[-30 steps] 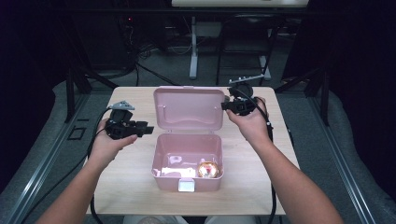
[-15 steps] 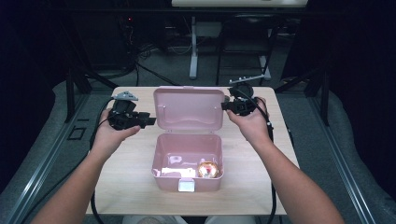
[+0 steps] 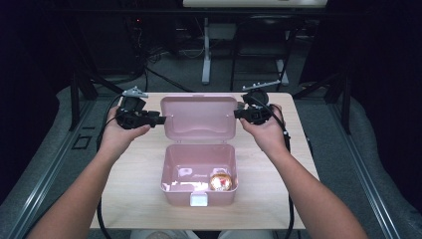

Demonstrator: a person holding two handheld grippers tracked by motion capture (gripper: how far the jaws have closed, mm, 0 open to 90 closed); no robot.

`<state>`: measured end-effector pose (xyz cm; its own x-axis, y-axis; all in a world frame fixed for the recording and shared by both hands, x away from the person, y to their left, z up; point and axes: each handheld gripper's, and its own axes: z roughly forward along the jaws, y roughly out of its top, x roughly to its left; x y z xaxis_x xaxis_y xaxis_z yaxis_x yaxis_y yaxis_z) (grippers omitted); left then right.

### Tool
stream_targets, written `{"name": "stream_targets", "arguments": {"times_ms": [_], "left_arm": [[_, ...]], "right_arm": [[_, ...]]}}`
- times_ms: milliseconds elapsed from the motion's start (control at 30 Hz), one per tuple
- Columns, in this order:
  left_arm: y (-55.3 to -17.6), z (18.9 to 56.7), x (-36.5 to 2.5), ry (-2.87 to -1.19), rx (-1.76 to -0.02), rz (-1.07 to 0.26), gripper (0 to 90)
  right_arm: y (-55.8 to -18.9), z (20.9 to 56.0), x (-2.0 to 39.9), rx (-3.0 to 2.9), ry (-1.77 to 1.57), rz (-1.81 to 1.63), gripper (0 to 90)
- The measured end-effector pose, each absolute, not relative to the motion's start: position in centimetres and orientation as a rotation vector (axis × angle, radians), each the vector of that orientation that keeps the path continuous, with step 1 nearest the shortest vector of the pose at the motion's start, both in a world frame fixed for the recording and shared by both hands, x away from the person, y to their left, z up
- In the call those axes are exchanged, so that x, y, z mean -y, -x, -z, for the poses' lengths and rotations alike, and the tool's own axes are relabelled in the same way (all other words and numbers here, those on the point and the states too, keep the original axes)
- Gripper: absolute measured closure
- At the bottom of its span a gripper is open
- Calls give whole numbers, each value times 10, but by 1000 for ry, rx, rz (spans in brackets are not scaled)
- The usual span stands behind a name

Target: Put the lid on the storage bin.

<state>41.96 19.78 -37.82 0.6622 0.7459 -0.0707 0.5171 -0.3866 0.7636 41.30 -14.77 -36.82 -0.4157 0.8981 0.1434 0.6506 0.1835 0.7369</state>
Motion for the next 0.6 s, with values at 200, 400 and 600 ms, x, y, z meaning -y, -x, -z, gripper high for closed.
{"name": "stream_targets", "arguments": {"times_ms": [200, 400, 600], "left_arm": [[-423, 372, -194, -2087, -964, -393, 653], [-427, 367, -189, -2089, -965, -403, 675], [-433, 364, -187, -2081, -977, -411, 708]], "right_arm": [[-413, 368, 148, -2143, -1470, -1078, 872], [-413, 368, 148, -2144, -1467, -1078, 872], [-412, 368, 148, -2145, -1468, -1078, 872]]}}
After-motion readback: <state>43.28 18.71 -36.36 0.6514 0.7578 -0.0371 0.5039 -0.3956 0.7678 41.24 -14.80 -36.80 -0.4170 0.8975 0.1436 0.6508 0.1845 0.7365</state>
